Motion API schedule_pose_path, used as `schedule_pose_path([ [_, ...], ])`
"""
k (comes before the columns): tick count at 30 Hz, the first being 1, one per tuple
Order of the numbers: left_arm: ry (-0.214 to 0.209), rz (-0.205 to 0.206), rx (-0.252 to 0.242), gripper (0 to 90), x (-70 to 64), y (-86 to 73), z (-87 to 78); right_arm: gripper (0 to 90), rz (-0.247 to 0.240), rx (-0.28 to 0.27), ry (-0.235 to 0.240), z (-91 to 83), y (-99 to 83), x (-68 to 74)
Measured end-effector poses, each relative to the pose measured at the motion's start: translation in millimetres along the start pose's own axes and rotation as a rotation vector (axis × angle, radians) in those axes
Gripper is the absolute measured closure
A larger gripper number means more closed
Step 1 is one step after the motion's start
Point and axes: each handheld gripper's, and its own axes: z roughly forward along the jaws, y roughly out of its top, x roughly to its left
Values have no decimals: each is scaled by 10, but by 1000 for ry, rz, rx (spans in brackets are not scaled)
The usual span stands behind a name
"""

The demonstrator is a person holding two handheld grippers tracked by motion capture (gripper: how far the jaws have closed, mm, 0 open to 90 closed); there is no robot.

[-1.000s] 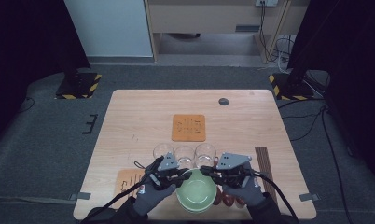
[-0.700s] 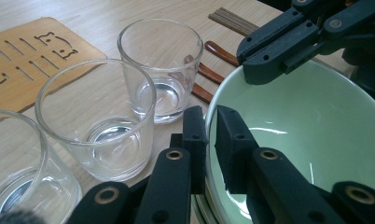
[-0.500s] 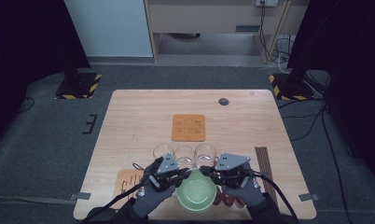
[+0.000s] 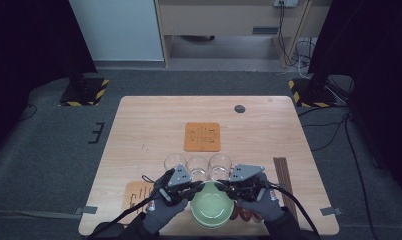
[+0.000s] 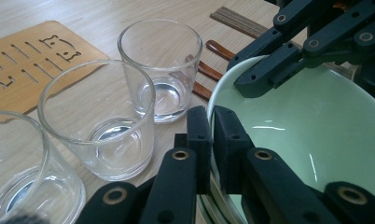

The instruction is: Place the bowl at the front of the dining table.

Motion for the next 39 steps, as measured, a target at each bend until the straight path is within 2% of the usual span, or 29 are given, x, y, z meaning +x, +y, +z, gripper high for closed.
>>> schedule_pose_path([
  [2, -6, -2, -9, 846, 12, 13, -19, 839, 15, -24, -2, -26, 13, 2],
  [6, -17, -12, -27, 833, 21, 16, -29, 839, 34, -34, -1, -53, 25, 1],
  [7, -31, -22, -36, 804, 29, 19, -27, 839, 37, -45, 3, -61, 27, -4],
  [10, -38, -25, -29, 745, 28, 14, -9, 839, 49, -67, 19, -84, 39, -9],
  [11, -61, -36, -24, 736, 23, 8, 17, 839, 51, -92, 24, -119, 64, 2],
  [14, -45, -24, -16, 768, 8, 15, 24, 838, 31, -92, 8, -135, 92, 25],
  [16, -1, -15, -4, 802, -4, 26, 16, 837, 33, -94, 8, -121, 94, 33],
  [18, 11, -8, 2, 820, -8, 25, 19, 836, 33, -93, 4, -111, 100, 40],
  [26, 31, -1, -38, 820, -20, 72, -45, 812, 22, -96, -14, -156, 166, 52],
  [27, 54, 15, -45, 818, -32, 90, -69, 797, 31, -88, -24, -168, 178, 53],
  [28, 54, 15, -45, 817, -32, 90, -69, 797, 31, -88, -24, -168, 178, 53],
  [30, 66, 11, -73, 818, -28, 117, -114, 746, 37, -46, -36, -162, 187, 63],
  [32, 79, 17, -86, 819, -30, 144, -153, 731, 47, -41, -34, -151, 189, 71],
  [39, 122, 48, -91, 813, -76, 187, -151, 823, 36, -29, -113, -130, 246, 101],
])
